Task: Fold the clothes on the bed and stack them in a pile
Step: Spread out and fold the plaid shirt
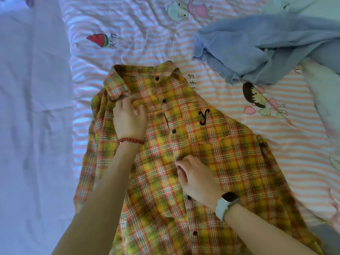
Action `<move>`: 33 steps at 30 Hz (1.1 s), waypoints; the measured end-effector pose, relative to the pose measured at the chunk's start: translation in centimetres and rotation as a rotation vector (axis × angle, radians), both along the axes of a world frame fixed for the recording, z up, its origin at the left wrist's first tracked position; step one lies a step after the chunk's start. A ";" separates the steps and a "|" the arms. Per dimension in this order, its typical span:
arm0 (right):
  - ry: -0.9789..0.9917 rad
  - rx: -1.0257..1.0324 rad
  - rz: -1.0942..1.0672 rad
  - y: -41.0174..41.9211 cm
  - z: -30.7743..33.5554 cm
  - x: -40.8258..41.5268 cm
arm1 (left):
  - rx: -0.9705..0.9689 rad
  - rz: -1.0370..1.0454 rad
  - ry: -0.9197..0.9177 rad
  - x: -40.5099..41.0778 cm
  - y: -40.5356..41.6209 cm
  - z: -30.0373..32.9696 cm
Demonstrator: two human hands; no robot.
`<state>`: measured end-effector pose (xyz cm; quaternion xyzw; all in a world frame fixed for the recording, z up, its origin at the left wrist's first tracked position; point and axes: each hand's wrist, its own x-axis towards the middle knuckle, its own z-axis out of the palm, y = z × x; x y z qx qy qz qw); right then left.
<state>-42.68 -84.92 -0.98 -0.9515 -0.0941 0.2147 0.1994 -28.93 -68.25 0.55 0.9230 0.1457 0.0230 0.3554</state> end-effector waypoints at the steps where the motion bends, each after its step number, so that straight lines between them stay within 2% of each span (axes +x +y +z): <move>1: -0.029 0.049 -0.034 0.4 0.2 0.3 | 0.051 0.023 -0.013 -2.0 1.1 0.3; 3: 0.003 0.178 -0.110 1.8 0.6 1.3 | 0.133 0.099 -0.001 -6.4 3.1 0.6; 6: 0.176 0.407 -0.237 4.9 1.1 3.9 | 0.191 0.187 0.088 -12.3 4.8 0.4; 10: 0.317 0.517 -0.258 9.9 0.9 7.1 | 0.157 0.221 0.236 -17.1 6.1 -0.4; 12: 0.433 0.554 -0.369 12.4 1.0 8.2 | 0.152 0.221 0.242 -18.6 6.3 -0.7; 14: 0.490 0.509 -0.454 14.2 1.4 8.9 | 0.141 0.262 0.230 -19.4 6.6 -0.9; 16: 0.457 0.488 -0.484 15.2 1.8 9.1 | 0.098 0.336 0.196 -19.8 7.2 -0.9; 19: 0.382 0.573 -0.518 15.5 3.0 8.9 | -0.019 0.411 0.085 -20.1 8.1 -0.9; 21: 0.440 0.644 -0.506 15.3 3.8 8.5 | -0.050 0.462 0.018 -20.3 8.3 -0.6; 25: 0.601 0.723 -0.448 14.8 5.7 8.1 | 0.055 0.500 -0.132 -20.4 7.6 0.6; 27: 0.587 0.737 -0.404 14.7 6.5 8.3 | 0.115 0.441 -0.116 -19.2 6.0 1.3; 29: 0.522 0.707 -0.346 14.6 7.2 8.7 | 0.174 0.416 -0.019 -17.5 3.9 1.7; 33: 0.466 0.669 -0.294 13.6 7.4 9.4 | 0.157 0.535 0.041 -15.4 2.1 1.9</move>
